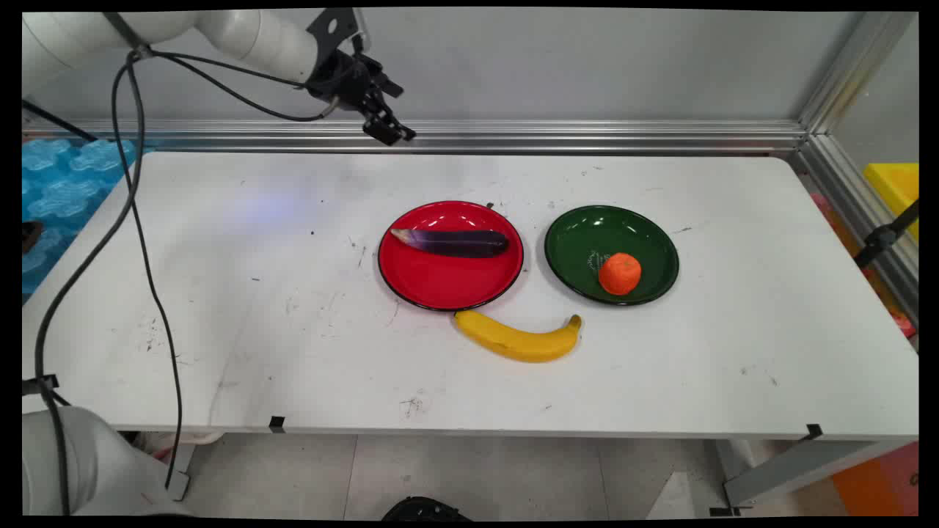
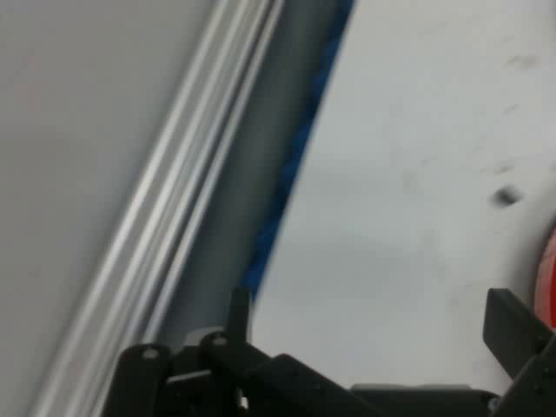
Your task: Pick up the mandarin from the green plate
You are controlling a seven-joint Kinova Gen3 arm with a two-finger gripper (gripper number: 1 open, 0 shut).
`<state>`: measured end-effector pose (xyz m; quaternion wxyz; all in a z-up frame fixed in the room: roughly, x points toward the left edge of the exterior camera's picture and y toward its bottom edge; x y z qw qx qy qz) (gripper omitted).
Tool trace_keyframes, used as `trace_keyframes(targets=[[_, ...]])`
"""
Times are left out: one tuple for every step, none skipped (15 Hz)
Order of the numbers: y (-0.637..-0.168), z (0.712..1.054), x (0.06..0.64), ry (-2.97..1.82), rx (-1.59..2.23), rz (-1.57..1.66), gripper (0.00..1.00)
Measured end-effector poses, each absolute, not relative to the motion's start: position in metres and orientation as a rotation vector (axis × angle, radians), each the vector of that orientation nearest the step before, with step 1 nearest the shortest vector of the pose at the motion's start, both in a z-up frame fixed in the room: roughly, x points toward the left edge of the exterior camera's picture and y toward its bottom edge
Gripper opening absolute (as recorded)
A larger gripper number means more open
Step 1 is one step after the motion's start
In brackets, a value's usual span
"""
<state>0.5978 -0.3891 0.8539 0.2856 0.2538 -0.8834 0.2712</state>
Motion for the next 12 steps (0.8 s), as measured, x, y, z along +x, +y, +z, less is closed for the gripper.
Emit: trace_keyframes(targets=[[-0.388, 0.854, 0.592, -2.36, 0.672, 0.709, 1.0], [-0.387, 0.855, 0.583, -2.354, 0.661, 0.684, 1.0], [-0.385, 0.856, 0.576, -2.35, 0.655, 0.667, 1.0], [-0.383, 0.856, 0.567, -2.343, 0.646, 0.641, 1.0], [-0.381, 0.857, 0.555, -2.335, 0.636, 0.612, 1.0], [-0.379, 0.858, 0.541, -2.325, 0.624, 0.581, 1.0], [-0.378, 0.858, 0.53, -2.316, 0.617, 0.558, 1.0], [-0.377, 0.859, 0.519, -2.306, 0.609, 0.537, 1.0], [-0.376, 0.86, 0.505, -2.293, 0.601, 0.515, 1.0], [-0.377, 0.861, 0.493, -2.28, 0.596, 0.497, 1.0], [-0.377, 0.861, 0.486, -2.271, 0.593, 0.486, 1.0], [-0.377, 0.861, 0.475, -2.261, 0.588, 0.472, 1.0]])
